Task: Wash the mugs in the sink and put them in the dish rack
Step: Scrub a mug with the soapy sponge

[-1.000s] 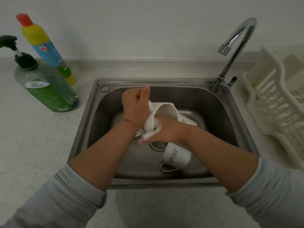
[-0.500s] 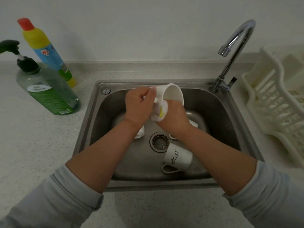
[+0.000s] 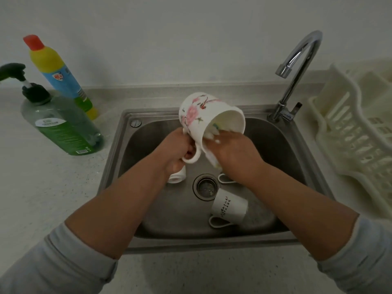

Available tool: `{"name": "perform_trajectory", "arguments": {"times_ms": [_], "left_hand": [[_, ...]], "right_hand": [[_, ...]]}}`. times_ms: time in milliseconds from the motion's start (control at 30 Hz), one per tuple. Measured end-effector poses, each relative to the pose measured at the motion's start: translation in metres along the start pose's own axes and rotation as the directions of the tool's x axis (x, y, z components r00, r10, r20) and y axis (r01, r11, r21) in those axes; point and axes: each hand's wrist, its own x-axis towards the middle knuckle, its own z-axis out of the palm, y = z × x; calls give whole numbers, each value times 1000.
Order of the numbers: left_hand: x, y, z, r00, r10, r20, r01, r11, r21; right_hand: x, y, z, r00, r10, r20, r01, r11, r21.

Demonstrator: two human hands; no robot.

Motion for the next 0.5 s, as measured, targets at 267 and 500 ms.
{"name": "perform_trajectory", "arguments": {"times_ms": [267,500], "left_hand": [[0,-11,15,992,-122,-19,121,991,-52],[7,-14,0,955,-293,51,286,855,-433]], "right_hand": [[14,-14,-16,884,72,462,-434,490,756],[1,-1,-23,973,17,230,-154,788,595]]}}
